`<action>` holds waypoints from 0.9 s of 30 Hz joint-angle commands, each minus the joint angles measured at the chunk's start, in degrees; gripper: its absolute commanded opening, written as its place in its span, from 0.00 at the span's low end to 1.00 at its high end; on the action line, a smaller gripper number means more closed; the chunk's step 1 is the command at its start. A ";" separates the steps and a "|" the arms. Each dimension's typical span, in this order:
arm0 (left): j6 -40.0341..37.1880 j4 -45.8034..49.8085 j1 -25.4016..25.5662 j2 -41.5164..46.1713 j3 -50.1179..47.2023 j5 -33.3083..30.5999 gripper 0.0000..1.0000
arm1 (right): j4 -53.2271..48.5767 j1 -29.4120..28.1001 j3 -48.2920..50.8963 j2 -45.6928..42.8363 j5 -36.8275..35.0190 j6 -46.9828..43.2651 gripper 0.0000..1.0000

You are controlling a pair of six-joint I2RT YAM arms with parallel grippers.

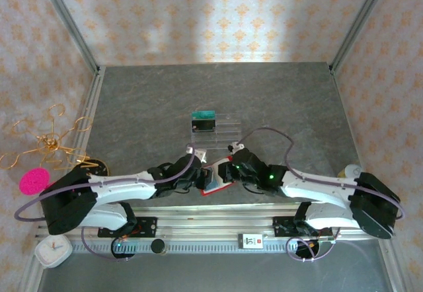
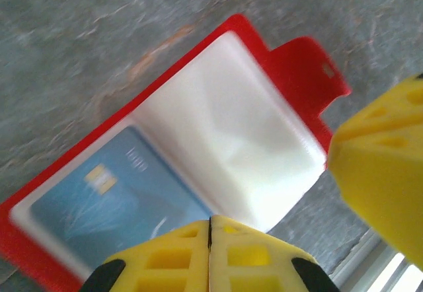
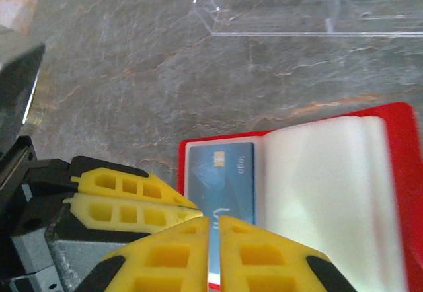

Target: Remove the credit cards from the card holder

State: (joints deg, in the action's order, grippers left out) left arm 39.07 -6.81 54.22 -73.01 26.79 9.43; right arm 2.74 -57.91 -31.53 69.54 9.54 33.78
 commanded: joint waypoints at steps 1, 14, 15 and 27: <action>2.33 -0.07 -1.14 1.11 -3.52 -1.15 0.07 | 1.88 0.19 -1.26 4.00 3.09 -0.95 0.11; -0.42 -3.77 -4.08 -3.33 -4.71 -3.81 0.03 | 1.82 4.51 -4.75 15.68 3.97 0.53 0.13; -0.84 -4.20 -4.75 -4.07 -4.73 -3.75 0.02 | 1.98 4.93 -4.26 15.47 3.99 0.67 0.14; -2.00 -6.22 -6.79 -6.39 -2.63 -0.81 0.00 | 4.40 5.53 0.94 14.41 5.51 5.09 0.12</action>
State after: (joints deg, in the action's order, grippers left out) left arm 37.04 -15.00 47.57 -81.78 25.76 8.27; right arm 7.81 -52.31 -32.38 85.23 14.87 37.21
